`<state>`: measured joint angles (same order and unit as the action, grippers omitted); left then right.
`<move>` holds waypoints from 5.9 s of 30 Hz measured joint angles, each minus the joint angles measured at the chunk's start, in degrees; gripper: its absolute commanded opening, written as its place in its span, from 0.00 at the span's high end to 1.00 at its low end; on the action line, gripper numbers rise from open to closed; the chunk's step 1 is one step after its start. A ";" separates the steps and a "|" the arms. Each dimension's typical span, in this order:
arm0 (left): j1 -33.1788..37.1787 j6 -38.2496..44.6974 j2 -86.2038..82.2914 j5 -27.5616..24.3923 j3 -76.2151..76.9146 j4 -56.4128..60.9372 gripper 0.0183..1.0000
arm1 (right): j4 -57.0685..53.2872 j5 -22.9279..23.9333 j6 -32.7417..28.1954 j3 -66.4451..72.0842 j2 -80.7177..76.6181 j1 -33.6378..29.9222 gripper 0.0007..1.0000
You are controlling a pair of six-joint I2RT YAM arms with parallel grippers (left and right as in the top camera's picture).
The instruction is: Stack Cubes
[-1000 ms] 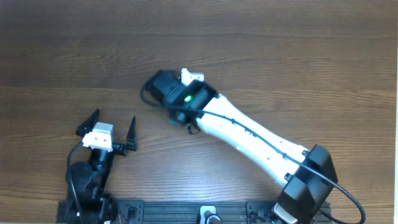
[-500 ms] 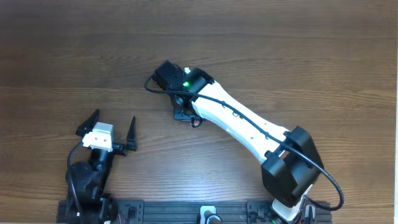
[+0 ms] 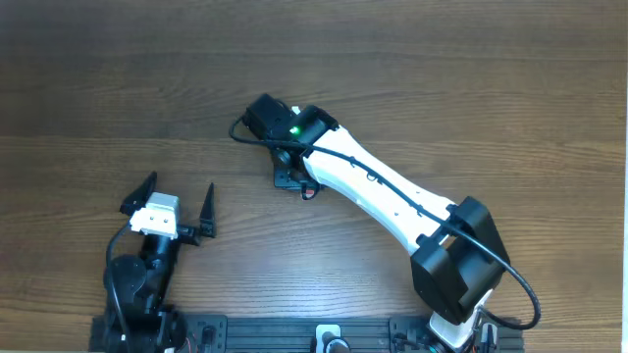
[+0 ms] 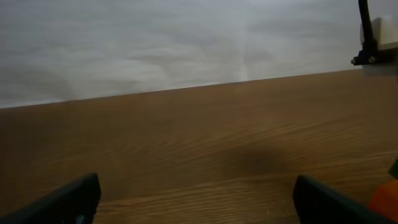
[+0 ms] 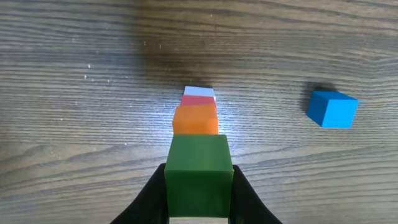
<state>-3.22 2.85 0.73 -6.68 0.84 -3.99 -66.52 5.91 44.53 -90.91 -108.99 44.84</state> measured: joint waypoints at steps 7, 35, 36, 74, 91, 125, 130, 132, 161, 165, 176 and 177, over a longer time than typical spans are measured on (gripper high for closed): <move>0.00 0.00 0.00 0.00 0.00 0.00 0.00 | 0.31 -0.07 0.00 0.00 -0.50 -0.55 0.99; 0.00 0.02 0.00 0.00 0.00 0.00 0.00 | 1.70 -1.53 -0.33 0.00 -3.52 -0.57 0.56; 0.00 0.02 0.00 0.00 0.00 0.00 0.00 | 1.73 -1.53 -0.46 0.02 -3.74 -0.57 0.54; 0.00 0.02 0.00 0.00 0.00 0.00 0.00 | -8.37 0.15 -10.80 -1.81 11.56 -16.41 0.01; 0.00 0.04 0.00 0.00 0.00 0.00 0.00 | 16.90 -6.03 -17.29 28.15 10.60 -19.15 0.02; 0.00 0.20 0.00 0.00 0.00 0.00 0.00 | 25.70 -4.92 -19.61 31.54 5.31 -18.38 0.66; 0.00 0.20 0.00 0.00 0.00 0.00 0.00 | 25.70 -4.94 -19.52 31.54 5.31 -18.21 0.73; 0.00 0.20 0.00 0.00 0.00 0.00 0.00 | 25.68 -4.92 -19.50 31.54 5.31 -18.16 0.75; 0.00 0.20 -0.04 0.00 0.00 0.00 0.00 | -5.03 -0.98 -10.51 -5.27 9.46 -3.54 0.91; 0.00 0.20 -0.04 0.00 0.00 0.00 0.00 | -6.21 -0.87 -7.08 -7.10 3.82 -1.29 0.92; 0.00 0.20 -0.04 0.00 0.00 0.00 0.00 | -6.71 -1.66 -3.56 -7.23 -1.07 -1.11 0.93; 0.00 0.20 -0.04 0.00 0.00 0.00 0.00 | -6.69 -1.77 -3.52 -7.23 -1.31 -1.11 0.92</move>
<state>-3.22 3.05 0.69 -6.68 0.84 -3.99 -73.21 4.14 41.01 -98.15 -110.30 43.72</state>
